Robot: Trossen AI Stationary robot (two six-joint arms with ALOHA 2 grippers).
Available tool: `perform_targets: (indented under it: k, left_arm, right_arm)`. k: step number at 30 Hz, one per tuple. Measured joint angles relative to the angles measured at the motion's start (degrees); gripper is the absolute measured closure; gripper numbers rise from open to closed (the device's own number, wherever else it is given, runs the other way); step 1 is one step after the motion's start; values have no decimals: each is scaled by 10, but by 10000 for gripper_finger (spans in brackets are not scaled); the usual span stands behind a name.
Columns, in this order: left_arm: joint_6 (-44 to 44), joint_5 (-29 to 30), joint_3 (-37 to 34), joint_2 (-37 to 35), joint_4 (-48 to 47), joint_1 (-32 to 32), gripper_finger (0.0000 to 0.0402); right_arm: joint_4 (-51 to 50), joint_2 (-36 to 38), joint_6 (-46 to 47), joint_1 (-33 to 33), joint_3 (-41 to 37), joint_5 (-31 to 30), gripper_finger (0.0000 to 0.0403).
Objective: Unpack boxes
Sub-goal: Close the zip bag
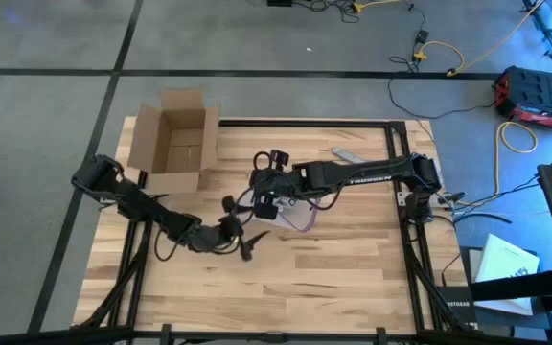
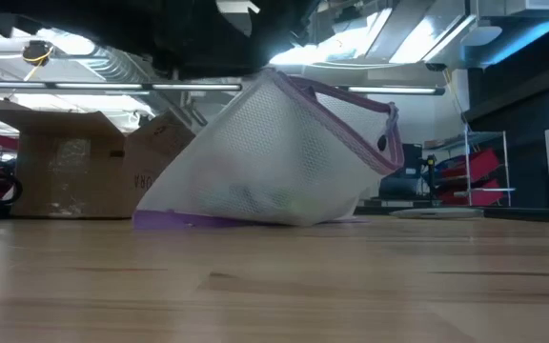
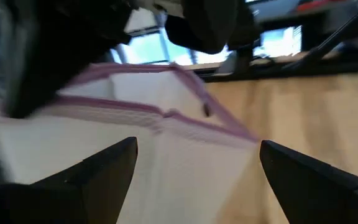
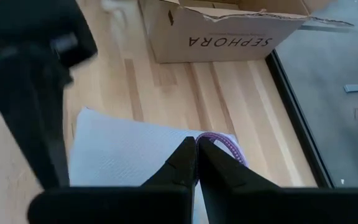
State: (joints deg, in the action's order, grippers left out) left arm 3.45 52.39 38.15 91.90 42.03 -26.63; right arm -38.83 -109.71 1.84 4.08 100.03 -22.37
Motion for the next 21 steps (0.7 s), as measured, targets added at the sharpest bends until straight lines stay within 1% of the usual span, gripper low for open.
perform_targets:
  k: [3, 5, 8, 12, 21]
  left_arm:
    - [57, 53, 0, 0, -2, -8, 74]
    - [83, 75, 0, 0, -3, -6, 74]
    - [99, 80, 0, 0, -21, 9, 74]
    - [76, 80, 0, 0, -66, 36, 74]
    - [87, 81, 0, 0, -72, 63, 74]
  right_arm:
    - [3, 0, -7, 0, 0, 0, 403]
    - [7, 0, -7, 0, 0, 5, 403]
    - [22, 0, -7, 0, 0, 19, 403]
    - [36, 0, -7, 0, 0, 21, 403]
    - [49, 0, -8, 0, 0, 25, 403]
